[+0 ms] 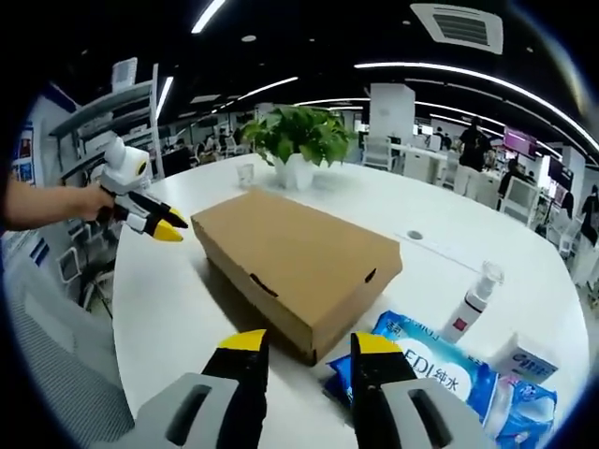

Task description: Operate the shoe box by opening the lid, removing the specified soft item, and placing it in the target area until the item is outside and the box remains undamaged.

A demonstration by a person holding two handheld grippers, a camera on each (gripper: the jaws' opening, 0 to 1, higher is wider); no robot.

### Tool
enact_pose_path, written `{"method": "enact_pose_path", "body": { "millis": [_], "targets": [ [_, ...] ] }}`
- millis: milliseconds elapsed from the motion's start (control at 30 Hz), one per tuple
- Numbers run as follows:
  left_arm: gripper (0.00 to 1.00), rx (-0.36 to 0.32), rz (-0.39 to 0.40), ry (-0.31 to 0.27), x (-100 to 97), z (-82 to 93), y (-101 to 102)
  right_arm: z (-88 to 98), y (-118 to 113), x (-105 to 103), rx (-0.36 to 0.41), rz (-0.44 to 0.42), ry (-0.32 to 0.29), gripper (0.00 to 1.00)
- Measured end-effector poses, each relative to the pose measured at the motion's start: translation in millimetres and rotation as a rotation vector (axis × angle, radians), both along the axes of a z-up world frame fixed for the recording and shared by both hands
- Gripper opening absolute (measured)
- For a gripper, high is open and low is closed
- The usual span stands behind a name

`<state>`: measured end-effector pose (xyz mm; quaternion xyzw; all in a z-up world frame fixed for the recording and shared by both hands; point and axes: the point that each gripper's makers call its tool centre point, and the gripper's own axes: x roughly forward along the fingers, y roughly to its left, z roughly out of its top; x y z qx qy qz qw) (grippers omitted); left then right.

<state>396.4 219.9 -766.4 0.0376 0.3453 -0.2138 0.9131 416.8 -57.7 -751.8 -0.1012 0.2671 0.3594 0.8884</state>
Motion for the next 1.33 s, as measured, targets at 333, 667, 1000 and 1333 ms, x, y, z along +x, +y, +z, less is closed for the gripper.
{"method": "enact_pose_path", "body": {
  "millis": [333,667,1000,1333],
  "targets": [
    [0.46,-0.039,-0.001,-0.071,-32.3,31.4,-11.4,19.8,-36.8,-23.7,0.009,-0.093,-0.031,0.47],
    [0.61,-0.027,-0.018,-0.126,-62.1,53.0,-20.8,31.9,-75.5,-56.8,0.008,-0.183,-0.042,0.62],
    [0.8,-0.004,-0.052,-0.175,-91.9,60.6,-31.2,38.2,-112.9,-90.7,-0.002,-0.258,-0.072,0.75],
    [1.0,-0.038,-0.014,-0.225,-118.0,68.3,-32.7,43.1,-133.0,-120.5,-0.013,-0.309,-0.11,0.89]
  ]
}}
